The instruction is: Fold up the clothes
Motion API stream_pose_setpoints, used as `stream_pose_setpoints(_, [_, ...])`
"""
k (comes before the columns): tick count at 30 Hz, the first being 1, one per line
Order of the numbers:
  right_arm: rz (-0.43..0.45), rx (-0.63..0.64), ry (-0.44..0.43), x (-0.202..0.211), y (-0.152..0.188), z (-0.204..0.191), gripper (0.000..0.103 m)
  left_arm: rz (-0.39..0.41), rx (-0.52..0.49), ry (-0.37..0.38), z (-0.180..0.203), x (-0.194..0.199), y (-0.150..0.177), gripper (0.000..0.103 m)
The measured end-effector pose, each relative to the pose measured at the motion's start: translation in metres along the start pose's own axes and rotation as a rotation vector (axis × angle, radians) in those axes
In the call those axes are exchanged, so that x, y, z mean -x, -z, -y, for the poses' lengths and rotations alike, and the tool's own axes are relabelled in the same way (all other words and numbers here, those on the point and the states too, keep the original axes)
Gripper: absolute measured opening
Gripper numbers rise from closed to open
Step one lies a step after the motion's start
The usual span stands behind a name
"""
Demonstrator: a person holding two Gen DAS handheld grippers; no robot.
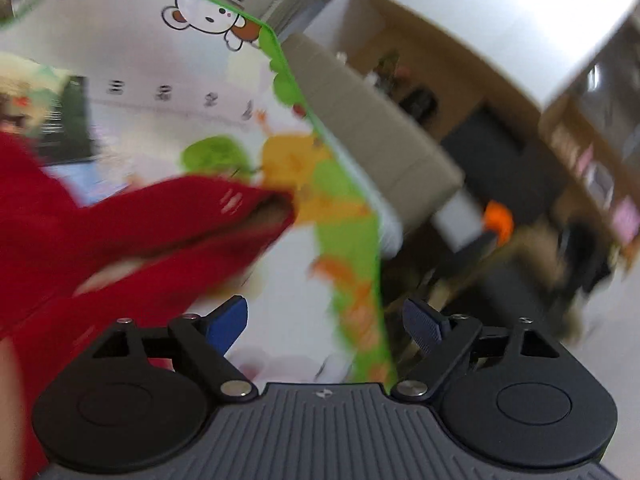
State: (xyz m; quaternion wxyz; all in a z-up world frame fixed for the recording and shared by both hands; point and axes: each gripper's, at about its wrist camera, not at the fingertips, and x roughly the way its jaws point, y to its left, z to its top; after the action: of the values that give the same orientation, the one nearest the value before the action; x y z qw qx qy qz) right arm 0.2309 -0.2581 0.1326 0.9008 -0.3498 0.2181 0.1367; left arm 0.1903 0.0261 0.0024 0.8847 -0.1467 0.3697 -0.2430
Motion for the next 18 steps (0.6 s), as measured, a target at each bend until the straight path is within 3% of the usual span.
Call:
stream_pose_setpoints(5, [-0.108, -0.174, -0.136, 0.059, 0.099, -0.011, 0.09, 0.001, -0.028, -0.07, 0.004, -0.007, 0.013, 0.103])
stream_pose_setpoints(8, [-0.159, -0.217, -0.179, 0.048, 0.125, -0.029, 0.09, 0.008, -0.043, -0.115, 0.012, -0.008, 0.015, 0.103])
stream_pose_setpoints(9, [-0.175, -0.221, -0.156, 0.042, 0.131, -0.03, 0.09, 0.008, -0.041, -0.129, 0.014, -0.008, 0.015, 0.103])
stream_pose_setpoints(11, [-0.195, -0.221, -0.047, 0.025, 0.138, -0.025, 0.089, 0.007, -0.031, -0.154, 0.017, -0.008, 0.015, 0.103])
stream_pose_setpoints(12, [-0.2, -0.237, 0.069, 0.012, 0.141, -0.011, 0.089, 0.006, -0.025, -0.166, 0.018, -0.008, 0.015, 0.103])
stream_pose_setpoints(14, [-0.223, -0.308, 0.384, -0.011, 0.145, 0.024, 0.087, 0.001, -0.016, -0.189, 0.021, -0.007, 0.015, 0.103])
stream_pose_setpoints(15, [-0.203, -0.347, 0.461, -0.009, 0.144, 0.036, 0.084, -0.003, -0.013, -0.2, 0.022, -0.006, 0.015, 0.103])
stream_pose_setpoints(17, [-0.127, -0.436, 0.535, 0.005, 0.14, 0.055, 0.085, -0.016, -0.008, -0.217, 0.024, -0.001, 0.019, 0.103])
stream_pose_setpoints(18, [-0.085, -0.478, 0.507, 0.014, 0.138, 0.059, 0.088, -0.024, -0.006, -0.221, 0.024, 0.004, 0.021, 0.103])
